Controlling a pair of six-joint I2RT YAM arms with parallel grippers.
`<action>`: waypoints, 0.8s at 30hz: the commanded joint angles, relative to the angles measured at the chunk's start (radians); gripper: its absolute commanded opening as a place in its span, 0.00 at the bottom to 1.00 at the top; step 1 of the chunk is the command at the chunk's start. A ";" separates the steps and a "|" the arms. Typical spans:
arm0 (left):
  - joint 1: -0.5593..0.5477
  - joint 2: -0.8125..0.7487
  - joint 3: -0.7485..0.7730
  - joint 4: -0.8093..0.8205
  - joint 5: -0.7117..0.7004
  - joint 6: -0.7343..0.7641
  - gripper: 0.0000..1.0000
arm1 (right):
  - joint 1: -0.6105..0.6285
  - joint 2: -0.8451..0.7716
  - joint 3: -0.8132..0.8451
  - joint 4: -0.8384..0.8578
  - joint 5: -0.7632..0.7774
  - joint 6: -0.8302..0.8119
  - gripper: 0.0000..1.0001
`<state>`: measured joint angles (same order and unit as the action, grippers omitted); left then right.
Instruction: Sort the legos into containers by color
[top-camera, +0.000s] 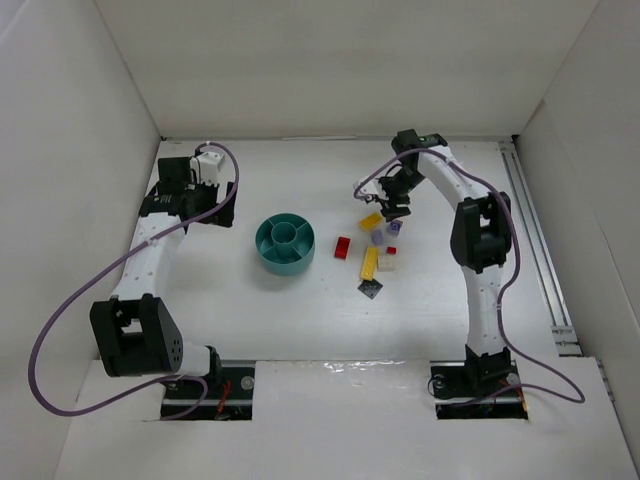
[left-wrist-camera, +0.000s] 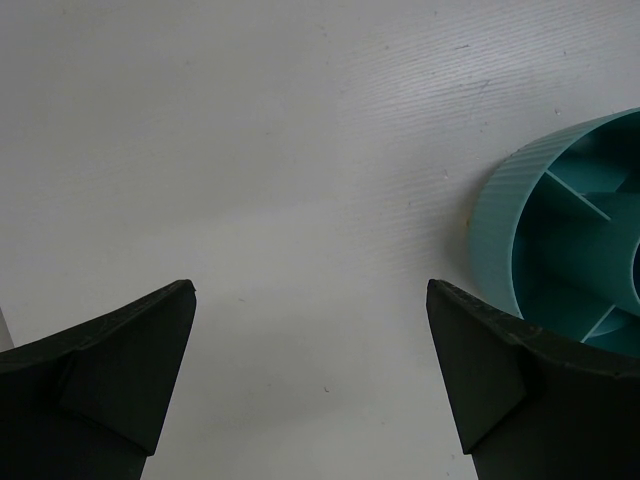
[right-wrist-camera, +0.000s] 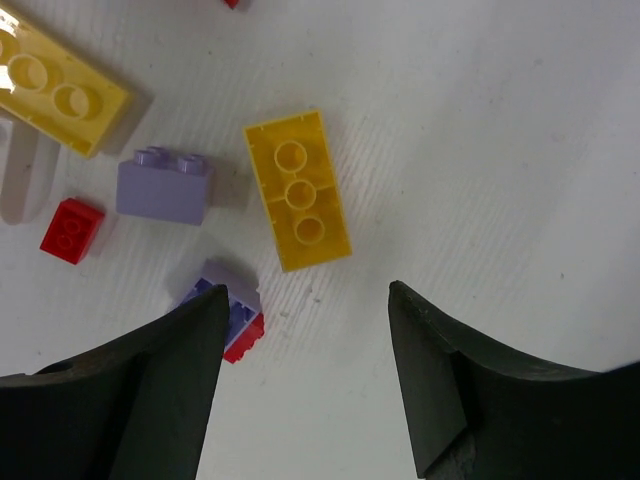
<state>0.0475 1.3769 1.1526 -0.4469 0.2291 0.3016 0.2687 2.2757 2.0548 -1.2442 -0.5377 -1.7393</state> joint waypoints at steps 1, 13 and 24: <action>0.005 -0.009 0.035 -0.001 0.013 -0.002 1.00 | 0.024 0.022 0.057 -0.063 -0.062 -0.008 0.70; 0.005 0.001 0.035 -0.001 0.013 -0.002 1.00 | 0.064 0.080 0.057 -0.029 -0.073 0.040 0.73; 0.005 0.019 0.053 -0.010 0.022 -0.002 1.00 | 0.064 0.142 0.105 -0.001 -0.054 0.093 0.70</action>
<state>0.0475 1.3983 1.1618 -0.4522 0.2337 0.3016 0.3233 2.4111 2.1071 -1.2594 -0.5602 -1.6581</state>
